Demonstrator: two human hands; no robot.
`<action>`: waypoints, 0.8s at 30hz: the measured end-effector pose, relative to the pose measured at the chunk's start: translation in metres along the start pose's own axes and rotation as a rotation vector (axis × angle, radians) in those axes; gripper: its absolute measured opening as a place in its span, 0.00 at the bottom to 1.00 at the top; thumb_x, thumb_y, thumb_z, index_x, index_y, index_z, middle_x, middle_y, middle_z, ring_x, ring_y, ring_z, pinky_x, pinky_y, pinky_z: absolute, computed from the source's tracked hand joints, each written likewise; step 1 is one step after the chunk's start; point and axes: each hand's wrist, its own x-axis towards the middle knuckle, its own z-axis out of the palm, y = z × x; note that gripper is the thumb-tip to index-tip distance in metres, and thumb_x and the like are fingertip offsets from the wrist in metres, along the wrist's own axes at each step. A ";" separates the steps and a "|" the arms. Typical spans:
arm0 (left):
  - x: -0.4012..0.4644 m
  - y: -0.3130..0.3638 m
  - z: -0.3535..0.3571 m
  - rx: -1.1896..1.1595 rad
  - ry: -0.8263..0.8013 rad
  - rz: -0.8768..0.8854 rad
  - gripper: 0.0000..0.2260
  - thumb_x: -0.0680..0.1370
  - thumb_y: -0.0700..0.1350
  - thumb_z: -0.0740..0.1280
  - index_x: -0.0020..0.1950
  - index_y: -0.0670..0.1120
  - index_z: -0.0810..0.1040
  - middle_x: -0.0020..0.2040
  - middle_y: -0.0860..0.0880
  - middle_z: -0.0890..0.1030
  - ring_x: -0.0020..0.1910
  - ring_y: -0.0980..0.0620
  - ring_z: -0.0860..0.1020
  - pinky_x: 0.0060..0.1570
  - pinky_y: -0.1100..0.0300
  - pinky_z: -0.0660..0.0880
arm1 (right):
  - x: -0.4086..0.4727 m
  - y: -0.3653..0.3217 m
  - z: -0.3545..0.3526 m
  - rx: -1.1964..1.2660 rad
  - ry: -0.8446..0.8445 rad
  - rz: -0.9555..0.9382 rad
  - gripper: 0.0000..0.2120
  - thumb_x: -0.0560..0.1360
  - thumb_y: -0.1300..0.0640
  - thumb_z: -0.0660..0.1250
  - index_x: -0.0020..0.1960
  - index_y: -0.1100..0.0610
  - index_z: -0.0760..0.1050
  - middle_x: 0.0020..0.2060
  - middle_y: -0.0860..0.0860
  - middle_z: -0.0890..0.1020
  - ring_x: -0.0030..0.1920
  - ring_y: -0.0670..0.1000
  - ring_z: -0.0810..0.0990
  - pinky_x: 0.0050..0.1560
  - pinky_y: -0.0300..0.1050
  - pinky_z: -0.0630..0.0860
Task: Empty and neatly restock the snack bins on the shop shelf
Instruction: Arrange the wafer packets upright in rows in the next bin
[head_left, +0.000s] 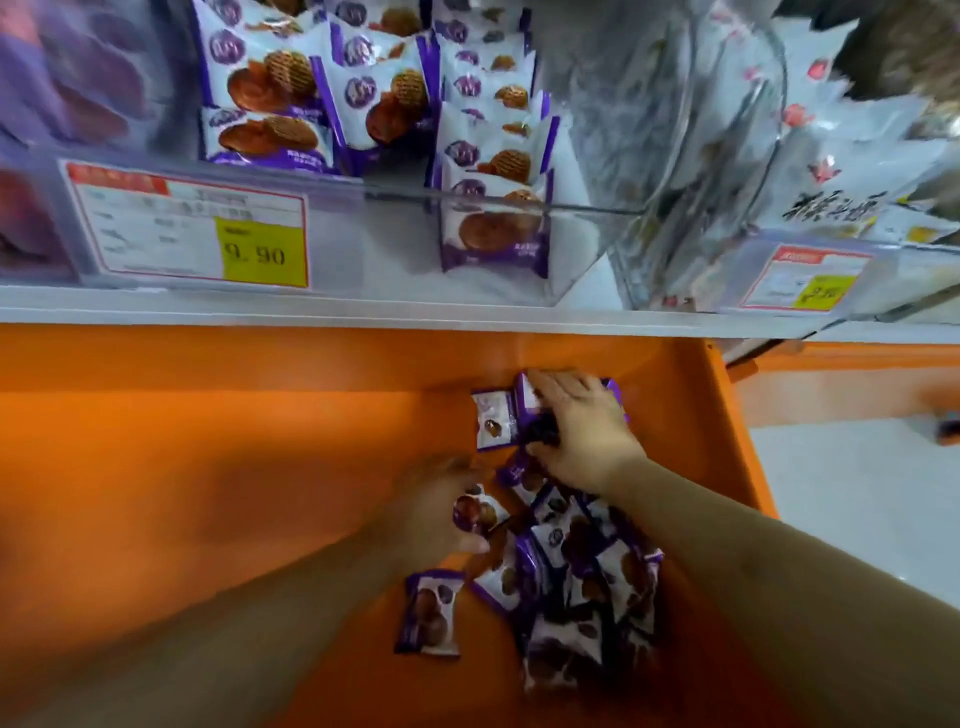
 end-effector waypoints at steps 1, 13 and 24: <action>0.005 -0.004 0.006 -0.010 -0.032 -0.034 0.38 0.73 0.58 0.78 0.80 0.61 0.65 0.81 0.57 0.61 0.80 0.51 0.56 0.76 0.53 0.55 | 0.004 0.000 0.007 -0.035 0.012 -0.009 0.44 0.72 0.44 0.76 0.82 0.48 0.59 0.77 0.50 0.69 0.77 0.56 0.60 0.78 0.55 0.58; -0.039 -0.035 -0.023 -0.215 0.149 -0.217 0.25 0.77 0.38 0.74 0.70 0.57 0.75 0.61 0.53 0.78 0.48 0.57 0.79 0.47 0.57 0.80 | -0.018 -0.042 -0.045 0.518 -0.069 -0.043 0.21 0.79 0.49 0.72 0.71 0.45 0.75 0.62 0.41 0.82 0.63 0.45 0.80 0.68 0.49 0.78; -0.182 0.045 -0.171 -0.443 0.183 -0.261 0.15 0.74 0.43 0.79 0.56 0.53 0.80 0.47 0.51 0.85 0.44 0.47 0.86 0.44 0.52 0.83 | -0.118 -0.136 -0.195 1.313 -0.304 -0.064 0.14 0.85 0.58 0.64 0.67 0.46 0.81 0.54 0.49 0.87 0.53 0.54 0.87 0.50 0.69 0.83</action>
